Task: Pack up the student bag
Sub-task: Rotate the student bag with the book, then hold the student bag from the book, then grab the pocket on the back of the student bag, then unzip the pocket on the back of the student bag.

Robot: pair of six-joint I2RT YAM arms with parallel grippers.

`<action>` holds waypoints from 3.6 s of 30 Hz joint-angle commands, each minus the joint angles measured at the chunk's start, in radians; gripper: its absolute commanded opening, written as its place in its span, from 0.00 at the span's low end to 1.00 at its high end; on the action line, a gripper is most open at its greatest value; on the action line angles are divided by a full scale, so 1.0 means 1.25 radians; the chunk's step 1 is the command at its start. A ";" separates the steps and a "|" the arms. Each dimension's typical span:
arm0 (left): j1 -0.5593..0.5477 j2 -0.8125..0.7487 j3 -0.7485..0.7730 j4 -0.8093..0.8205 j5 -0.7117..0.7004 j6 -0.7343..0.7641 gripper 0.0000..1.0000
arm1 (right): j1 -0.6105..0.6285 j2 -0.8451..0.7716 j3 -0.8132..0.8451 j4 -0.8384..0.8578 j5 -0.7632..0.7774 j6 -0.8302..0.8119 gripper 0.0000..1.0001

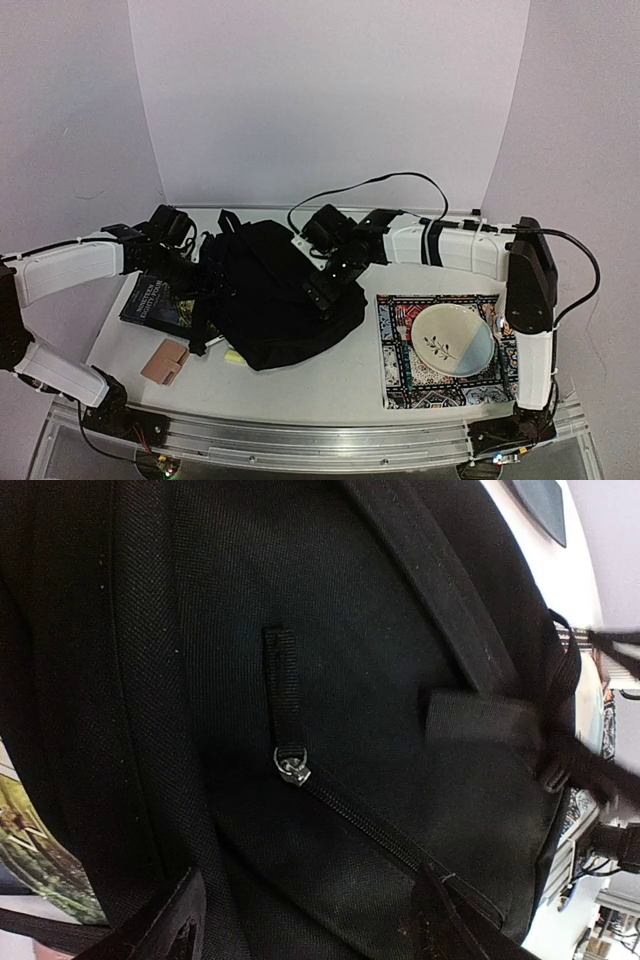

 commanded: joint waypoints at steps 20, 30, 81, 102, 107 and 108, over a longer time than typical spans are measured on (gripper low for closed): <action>0.152 -0.021 -0.003 0.091 0.034 -0.083 0.73 | -0.105 -0.096 0.008 0.031 -0.266 0.225 0.88; 0.216 0.165 0.106 0.113 0.158 0.030 0.75 | -0.049 0.022 0.077 0.153 -0.312 0.376 0.81; 0.186 0.198 0.078 0.277 0.174 -0.020 0.00 | -0.007 0.158 0.178 0.328 -0.493 0.467 0.00; 0.301 0.296 0.272 0.223 0.129 0.003 0.00 | -0.009 -0.178 -0.271 0.213 -0.433 0.263 0.00; 0.270 0.247 0.195 0.223 0.188 0.004 0.00 | -0.008 -0.170 -0.233 0.166 -0.414 0.217 0.00; 0.256 0.233 0.175 0.223 0.192 0.003 0.00 | -0.008 -0.168 -0.219 0.156 -0.409 0.208 0.00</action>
